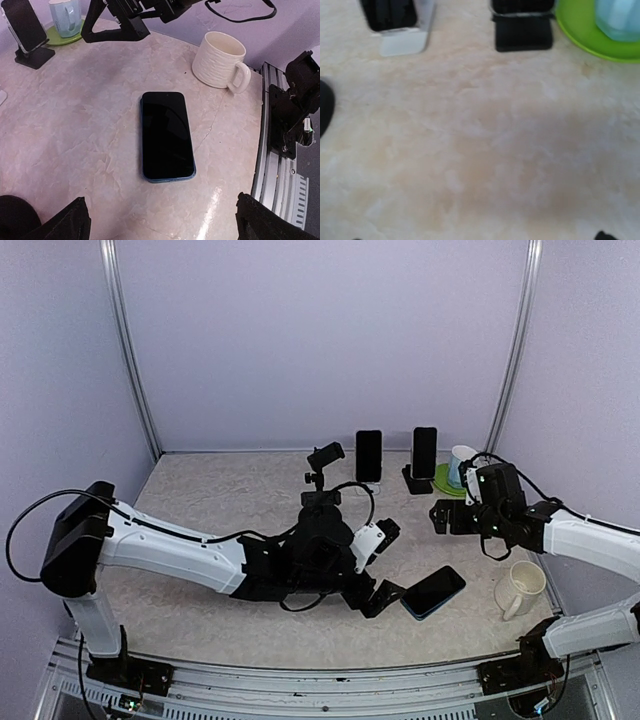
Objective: Place the phone on the phone stand
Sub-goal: Pick up the phone from the phone.
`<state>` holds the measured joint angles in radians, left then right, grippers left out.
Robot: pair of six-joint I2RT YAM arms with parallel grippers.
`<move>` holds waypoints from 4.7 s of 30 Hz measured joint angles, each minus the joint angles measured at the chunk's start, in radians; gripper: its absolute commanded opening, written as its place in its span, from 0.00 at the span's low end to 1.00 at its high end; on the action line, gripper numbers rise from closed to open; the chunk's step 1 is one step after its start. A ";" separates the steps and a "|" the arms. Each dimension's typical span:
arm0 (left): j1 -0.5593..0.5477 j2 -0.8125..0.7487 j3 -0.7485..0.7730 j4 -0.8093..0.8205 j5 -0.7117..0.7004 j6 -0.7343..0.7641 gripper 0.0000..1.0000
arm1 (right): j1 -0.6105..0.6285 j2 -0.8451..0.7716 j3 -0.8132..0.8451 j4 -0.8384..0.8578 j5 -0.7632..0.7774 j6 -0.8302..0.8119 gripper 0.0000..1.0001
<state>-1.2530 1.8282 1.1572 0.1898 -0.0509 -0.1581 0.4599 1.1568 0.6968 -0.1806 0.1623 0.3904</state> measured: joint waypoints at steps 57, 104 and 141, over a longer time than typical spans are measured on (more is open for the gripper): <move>0.040 0.571 0.718 -0.416 0.146 -0.002 0.99 | -0.064 -0.154 -0.074 0.037 0.002 0.027 1.00; 0.006 0.621 0.734 -0.416 0.061 -0.061 0.93 | -0.064 -0.215 -0.094 0.052 -0.013 0.030 1.00; 0.005 0.607 0.681 -0.356 0.049 -0.063 0.80 | -0.065 -0.220 -0.100 0.067 -0.031 0.031 1.00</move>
<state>-1.2480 2.4355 1.8378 -0.1661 -0.0021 -0.2214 0.3950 0.9363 0.5968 -0.1135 0.1314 0.4210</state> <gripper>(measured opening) 0.802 0.998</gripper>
